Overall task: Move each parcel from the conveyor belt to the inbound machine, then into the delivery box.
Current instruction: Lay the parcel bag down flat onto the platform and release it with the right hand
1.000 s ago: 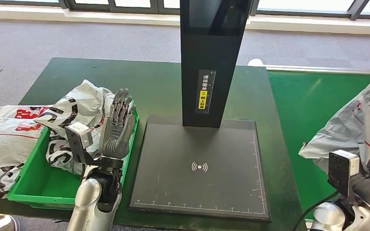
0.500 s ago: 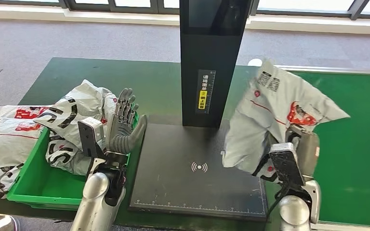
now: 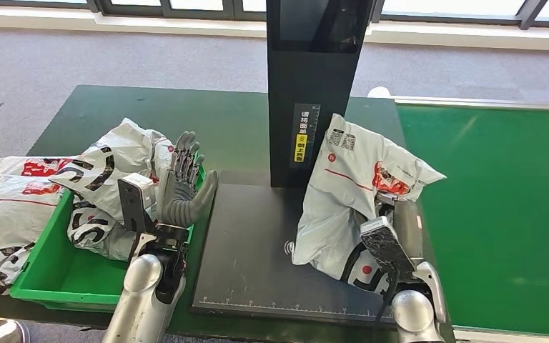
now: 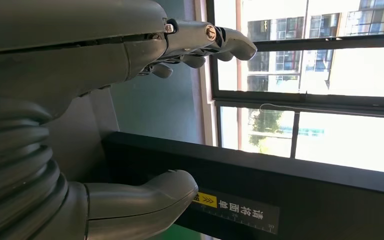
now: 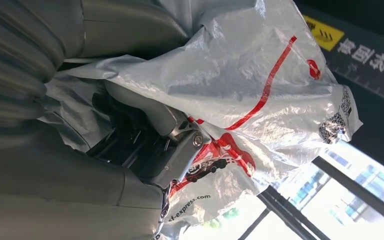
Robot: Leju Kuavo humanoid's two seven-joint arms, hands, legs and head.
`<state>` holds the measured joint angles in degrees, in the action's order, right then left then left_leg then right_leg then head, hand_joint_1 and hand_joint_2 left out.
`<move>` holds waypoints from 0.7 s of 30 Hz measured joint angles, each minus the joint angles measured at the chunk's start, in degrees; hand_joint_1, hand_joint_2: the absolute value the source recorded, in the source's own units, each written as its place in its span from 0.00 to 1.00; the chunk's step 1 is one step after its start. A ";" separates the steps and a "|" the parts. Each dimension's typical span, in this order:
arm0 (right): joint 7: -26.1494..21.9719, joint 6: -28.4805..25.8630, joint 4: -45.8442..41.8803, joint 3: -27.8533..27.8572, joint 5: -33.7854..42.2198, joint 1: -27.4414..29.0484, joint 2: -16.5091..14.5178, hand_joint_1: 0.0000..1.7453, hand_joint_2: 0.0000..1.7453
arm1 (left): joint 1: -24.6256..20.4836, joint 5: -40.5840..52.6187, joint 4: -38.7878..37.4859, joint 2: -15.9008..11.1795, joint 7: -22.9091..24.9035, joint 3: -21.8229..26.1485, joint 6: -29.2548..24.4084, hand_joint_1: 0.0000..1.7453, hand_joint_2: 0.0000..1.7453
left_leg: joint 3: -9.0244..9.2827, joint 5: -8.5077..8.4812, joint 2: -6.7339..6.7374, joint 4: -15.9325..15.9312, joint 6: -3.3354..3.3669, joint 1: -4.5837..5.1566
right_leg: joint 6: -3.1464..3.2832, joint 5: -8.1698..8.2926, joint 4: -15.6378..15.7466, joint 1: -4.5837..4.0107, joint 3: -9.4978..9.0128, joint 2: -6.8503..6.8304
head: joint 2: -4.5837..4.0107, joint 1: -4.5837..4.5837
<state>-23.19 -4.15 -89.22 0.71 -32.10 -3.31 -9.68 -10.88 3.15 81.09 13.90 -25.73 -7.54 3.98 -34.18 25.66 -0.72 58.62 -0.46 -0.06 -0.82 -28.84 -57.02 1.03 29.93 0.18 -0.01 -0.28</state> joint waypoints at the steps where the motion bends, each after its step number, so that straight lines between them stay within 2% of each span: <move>1: 0.26 0.54 0.30 -0.26 -0.07 -0.05 0.13 0.99 1.00 | 0.00 -0.02 -0.01 -0.05 -0.05 0.00 -0.03 0.00 1.00 | 0.00 0.00 0.00 0.00 0.00 0.00 | 0.00 0.00 0.00 0.00 0.00 0.00 | 0.00 0.00; 4: 1.74 3.22 1.32 -1.07 -1.30 -0.24 0.52 0.24 1.00 | 0.01 -0.13 -0.01 -0.19 -0.27 0.00 -0.11 0.00 1.00 | 0.00 0.00 0.00 0.00 0.00 0.00 | 0.00 0.00 0.00 0.00 0.00 0.00 | 0.00 0.00; 5: 2.48 4.35 1.78 -1.44 -2.26 -0.31 0.70 0.00 0.75 | 0.01 -0.18 -0.01 -0.23 -0.35 0.00 -0.13 0.00 1.00 | 0.00 0.00 0.00 0.00 0.00 0.00 | 0.00 0.00 0.00 0.00 0.00 0.00 | 0.00 0.00; 8: 4.51 6.74 3.67 -2.93 -5.71 -0.47 1.27 0.00 0.00 | 0.01 -0.26 -0.01 -0.35 -0.45 0.00 -0.15 0.00 1.00 | -0.01 0.00 -0.01 0.00 0.00 0.00 | 0.00 0.00 0.00 0.00 0.00 0.00 | 0.00 0.00; 21: 4.20 9.31 8.17 -4.80 -4.74 -1.67 2.08 0.00 0.00 | 0.42 -0.27 0.04 -0.72 -0.46 -0.34 -0.15 0.00 1.00 | -0.01 0.00 -0.01 0.00 0.00 0.00 | 0.00 0.00 0.00 0.00 0.01 0.00 | -0.01 0.00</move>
<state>-18.99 5.16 -81.04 -4.09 -36.83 -4.98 -7.60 -10.46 2.89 81.13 13.17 -26.18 -7.88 3.82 -34.19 25.66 -0.72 58.62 -0.46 -0.06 -0.82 -28.84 -57.02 1.03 29.94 0.18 -0.02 -0.28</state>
